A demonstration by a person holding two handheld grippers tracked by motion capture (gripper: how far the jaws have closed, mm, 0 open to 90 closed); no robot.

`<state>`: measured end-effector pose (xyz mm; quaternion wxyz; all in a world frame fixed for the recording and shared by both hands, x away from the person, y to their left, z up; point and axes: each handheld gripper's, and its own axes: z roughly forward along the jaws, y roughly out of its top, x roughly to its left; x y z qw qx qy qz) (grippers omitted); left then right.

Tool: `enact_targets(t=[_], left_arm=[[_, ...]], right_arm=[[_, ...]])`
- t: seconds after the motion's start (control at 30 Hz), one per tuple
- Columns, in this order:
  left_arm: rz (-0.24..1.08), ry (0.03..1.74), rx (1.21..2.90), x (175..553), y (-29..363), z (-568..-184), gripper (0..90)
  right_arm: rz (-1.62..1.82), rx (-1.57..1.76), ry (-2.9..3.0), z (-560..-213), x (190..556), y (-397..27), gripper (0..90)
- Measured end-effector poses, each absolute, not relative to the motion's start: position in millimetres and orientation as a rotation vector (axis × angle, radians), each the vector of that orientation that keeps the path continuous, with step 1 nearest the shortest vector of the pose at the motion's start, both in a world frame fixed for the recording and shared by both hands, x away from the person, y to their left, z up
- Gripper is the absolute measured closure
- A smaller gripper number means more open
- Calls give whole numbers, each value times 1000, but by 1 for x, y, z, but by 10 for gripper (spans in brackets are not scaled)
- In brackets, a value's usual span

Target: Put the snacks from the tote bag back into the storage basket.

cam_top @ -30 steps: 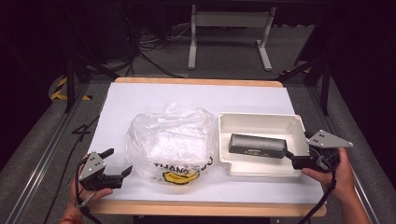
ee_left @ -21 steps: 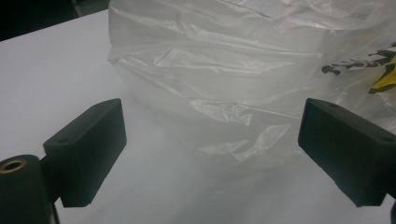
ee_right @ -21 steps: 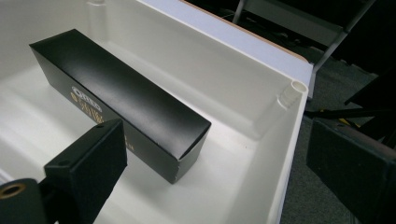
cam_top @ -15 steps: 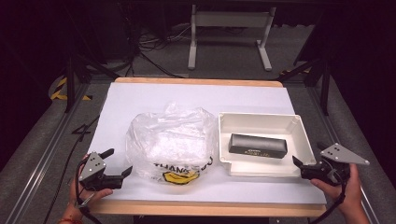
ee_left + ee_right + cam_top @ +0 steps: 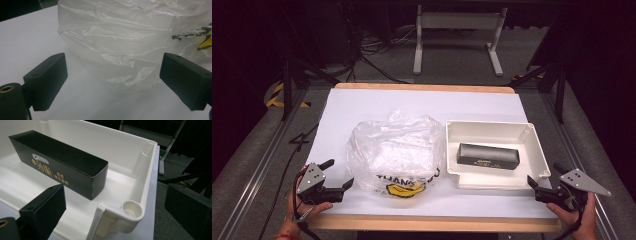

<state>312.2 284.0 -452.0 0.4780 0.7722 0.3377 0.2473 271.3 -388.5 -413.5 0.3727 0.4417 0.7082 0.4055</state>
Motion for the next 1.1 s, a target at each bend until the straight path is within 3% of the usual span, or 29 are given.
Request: enact_targets(t=[0.33, 1.1], left_arm=[[598, 837, 1847, 316, 291, -451, 86], [598, 863, 1816, 317, 299, -455, 86]], right_arm=[[1066, 1121, 1764, -433, 270, -387, 40], [1042, 1110, 1759, -442, 271, -389, 44]])
